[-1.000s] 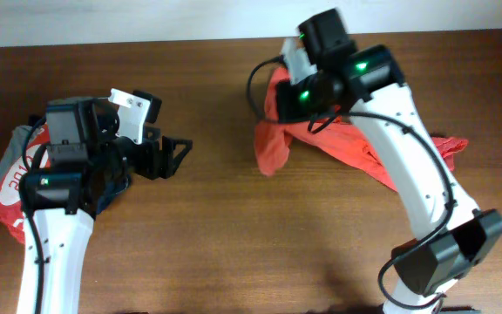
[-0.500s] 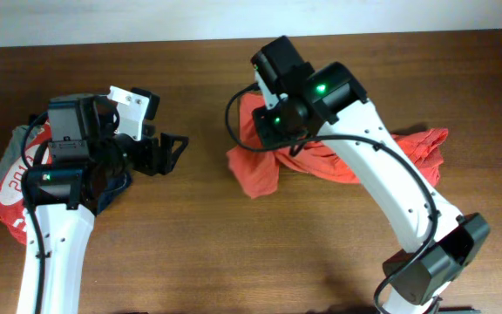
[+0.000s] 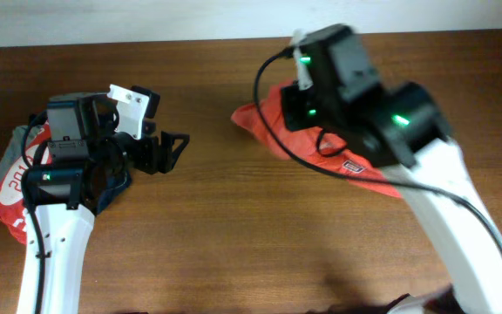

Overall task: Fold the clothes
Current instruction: 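Drag the orange T-shirt to table center and lift it with right gripper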

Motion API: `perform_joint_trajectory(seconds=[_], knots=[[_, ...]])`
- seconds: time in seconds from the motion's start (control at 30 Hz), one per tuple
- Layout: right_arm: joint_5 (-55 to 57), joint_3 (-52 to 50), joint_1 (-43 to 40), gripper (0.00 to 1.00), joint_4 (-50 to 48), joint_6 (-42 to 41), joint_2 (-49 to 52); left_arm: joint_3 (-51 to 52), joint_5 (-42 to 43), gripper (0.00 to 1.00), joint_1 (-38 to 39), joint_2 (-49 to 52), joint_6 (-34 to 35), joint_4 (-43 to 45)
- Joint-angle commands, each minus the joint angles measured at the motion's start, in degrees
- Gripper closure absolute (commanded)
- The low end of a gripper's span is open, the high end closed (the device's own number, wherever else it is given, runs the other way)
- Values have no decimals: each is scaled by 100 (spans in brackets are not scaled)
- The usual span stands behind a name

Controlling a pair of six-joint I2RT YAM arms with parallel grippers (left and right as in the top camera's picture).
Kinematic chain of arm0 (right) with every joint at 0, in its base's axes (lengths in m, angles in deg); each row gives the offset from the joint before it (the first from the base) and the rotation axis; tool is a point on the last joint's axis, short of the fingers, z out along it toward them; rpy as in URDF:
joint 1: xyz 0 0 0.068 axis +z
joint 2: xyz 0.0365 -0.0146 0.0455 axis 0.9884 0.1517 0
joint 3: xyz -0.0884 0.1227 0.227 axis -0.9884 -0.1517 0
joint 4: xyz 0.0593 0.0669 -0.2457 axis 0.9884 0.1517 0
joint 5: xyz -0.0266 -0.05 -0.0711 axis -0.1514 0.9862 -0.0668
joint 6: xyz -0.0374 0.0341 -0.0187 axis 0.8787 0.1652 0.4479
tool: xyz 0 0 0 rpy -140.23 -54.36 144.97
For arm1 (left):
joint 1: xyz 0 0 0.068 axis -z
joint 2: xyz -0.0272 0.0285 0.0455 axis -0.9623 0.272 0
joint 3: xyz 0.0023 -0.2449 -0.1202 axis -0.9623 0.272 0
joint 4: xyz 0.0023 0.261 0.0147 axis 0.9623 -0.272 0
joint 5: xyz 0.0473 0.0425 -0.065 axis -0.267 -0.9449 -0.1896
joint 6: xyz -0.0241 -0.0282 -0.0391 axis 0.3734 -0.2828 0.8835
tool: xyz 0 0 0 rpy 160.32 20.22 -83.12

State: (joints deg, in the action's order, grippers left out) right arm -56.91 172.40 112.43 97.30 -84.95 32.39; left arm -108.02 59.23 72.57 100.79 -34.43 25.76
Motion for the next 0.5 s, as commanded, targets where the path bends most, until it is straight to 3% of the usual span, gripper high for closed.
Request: perform_joint_trajectory(seconds=[0.0, 0.07, 0.13, 0.17, 0.27, 0.47], knots=[[168, 26, 0, 96, -343, 245, -621, -87, 315, 20, 17, 22, -92, 92], [160, 26, 0, 96, -588, 243, -855, -87, 407, 20, 17, 22, -92, 142], [162, 26, -2, 96, -863, 245, -1069, -87, 787, 3, 17, 22, -92, 188], [166, 26, -2, 96, -970, 245, -1137, -87, 1043, 1, 17, 22, -92, 205], [166, 26, -4, 96, -1257, 243, -1274, -87, 1537, 1, 59, 22, -92, 210], [205, 26, -7, 96, -1749, 240, -1320, -79, 1285, 1, 529, 85, -94, 146]])
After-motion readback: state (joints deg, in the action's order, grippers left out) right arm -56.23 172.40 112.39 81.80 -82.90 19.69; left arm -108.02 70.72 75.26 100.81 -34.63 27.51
